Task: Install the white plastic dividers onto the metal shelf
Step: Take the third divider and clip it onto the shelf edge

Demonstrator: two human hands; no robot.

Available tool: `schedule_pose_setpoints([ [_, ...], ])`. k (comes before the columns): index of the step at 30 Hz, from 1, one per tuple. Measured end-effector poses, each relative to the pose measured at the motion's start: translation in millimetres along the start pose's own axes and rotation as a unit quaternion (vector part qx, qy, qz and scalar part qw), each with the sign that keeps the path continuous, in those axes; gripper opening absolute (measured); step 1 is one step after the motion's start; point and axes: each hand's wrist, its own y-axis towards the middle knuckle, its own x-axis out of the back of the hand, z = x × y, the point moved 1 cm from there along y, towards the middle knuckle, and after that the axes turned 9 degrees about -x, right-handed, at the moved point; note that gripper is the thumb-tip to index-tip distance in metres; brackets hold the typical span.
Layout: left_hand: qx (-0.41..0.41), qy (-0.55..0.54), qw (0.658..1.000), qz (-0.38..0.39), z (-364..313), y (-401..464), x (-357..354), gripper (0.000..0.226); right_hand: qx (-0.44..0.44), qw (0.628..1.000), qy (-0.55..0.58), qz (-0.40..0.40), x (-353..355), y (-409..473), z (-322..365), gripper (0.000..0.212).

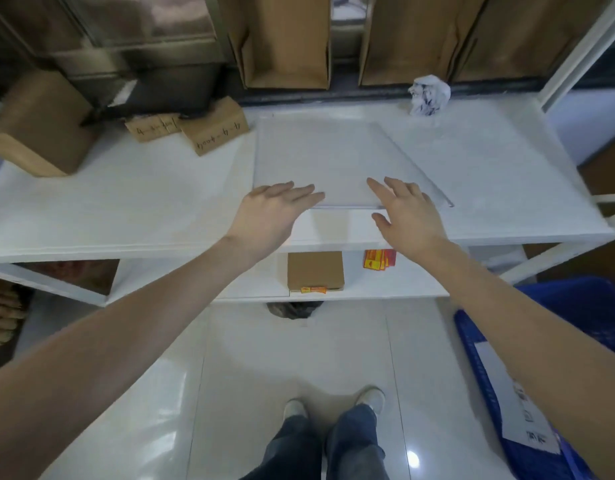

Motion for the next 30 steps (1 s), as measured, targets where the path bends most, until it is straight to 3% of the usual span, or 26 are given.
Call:
schedule_pose_setpoints([
  [4, -0.016, -0.019, 0.998, -0.062, -4, 31, 72, 0.047, 0.019, 0.997, 0.007, -0.074, 66, -6, -6, 0.043],
  [9, -0.032, 0.047, 0.989, -0.139, -12, 66, 155, 0.012, 0.022, 0.992, -0.040, -0.118, 142, -14, -17, 0.029],
  [17, -0.058, 0.136, 0.964, -0.220, -62, 118, 263, 0.014, 0.071, 0.986, 0.153, -0.007, 251, -43, -50, 0.022],
  [20, -0.053, 0.142, 0.958, -0.245, -85, 139, 298, 0.015, 0.099, 0.963, 0.237, 0.085, 294, -61, -65, 0.017],
  [24, -0.062, 0.132, 0.951, -0.274, -122, 169, 340, 0.021, 0.143, 0.941, 0.251, 0.175, 337, -88, -84, 0.029],
  [30, -0.076, 0.128, 0.928, -0.341, -172, 209, 389, 0.016, 0.181, 0.912, 0.344, 0.133, 390, -126, -120, 0.032],
])
